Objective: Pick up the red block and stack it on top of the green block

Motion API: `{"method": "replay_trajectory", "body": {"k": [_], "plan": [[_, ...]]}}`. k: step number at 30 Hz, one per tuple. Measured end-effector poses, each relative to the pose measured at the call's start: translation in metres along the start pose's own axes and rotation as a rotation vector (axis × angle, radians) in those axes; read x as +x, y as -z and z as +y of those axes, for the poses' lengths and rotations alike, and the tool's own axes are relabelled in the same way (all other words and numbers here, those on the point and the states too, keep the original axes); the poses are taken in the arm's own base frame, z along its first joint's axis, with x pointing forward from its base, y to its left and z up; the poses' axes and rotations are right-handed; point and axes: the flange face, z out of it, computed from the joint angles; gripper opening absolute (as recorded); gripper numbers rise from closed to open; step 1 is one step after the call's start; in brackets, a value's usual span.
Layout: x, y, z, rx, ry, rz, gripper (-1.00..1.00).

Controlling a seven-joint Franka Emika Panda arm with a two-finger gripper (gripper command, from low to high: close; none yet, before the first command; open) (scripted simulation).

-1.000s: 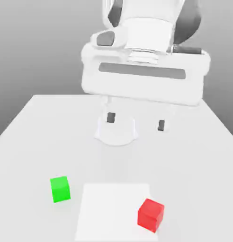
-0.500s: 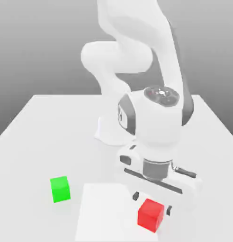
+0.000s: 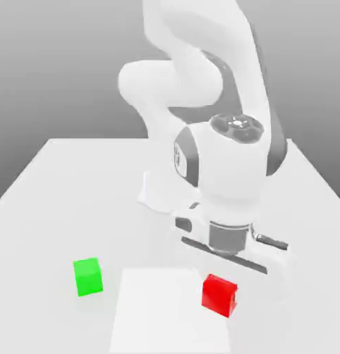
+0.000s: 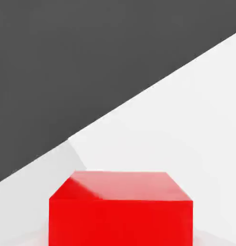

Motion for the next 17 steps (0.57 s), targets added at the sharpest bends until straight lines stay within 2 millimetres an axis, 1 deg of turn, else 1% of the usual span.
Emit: {"method": "replay_trajectory", "body": {"k": [1, 2, 4, 5, 6, 7, 8, 10, 14, 15, 17], "plan": [[0.031, 0.003, 0.009, -0.003, -0.081, 0.003, -1.00], [0.070, 0.007, 0.023, -0.007, -0.184, 0.004, -1.00], [0.128, 0.014, 0.055, -0.008, -0.355, 0.003, -1.00], [0.146, 0.018, 0.071, -0.007, -0.420, 0.000, -1.00], [0.160, 0.021, 0.086, -0.004, -0.478, -0.004, -1.00], [0.173, 0.024, 0.101, 0.000, -0.534, -0.009, -1.00], [0.178, 0.020, 0.108, 0.002, -0.560, -0.012, -1.00], [0.184, 0.006, 0.113, 0.004, -0.584, -0.013, -1.00], [0.184, -0.032, 0.115, 0.004, -0.588, -0.014, -1.00], [0.183, -0.037, 0.115, 0.004, -0.587, -0.015, 1.00], [0.183, -0.037, 0.115, 0.005, -0.587, -0.015, 1.00]]}}
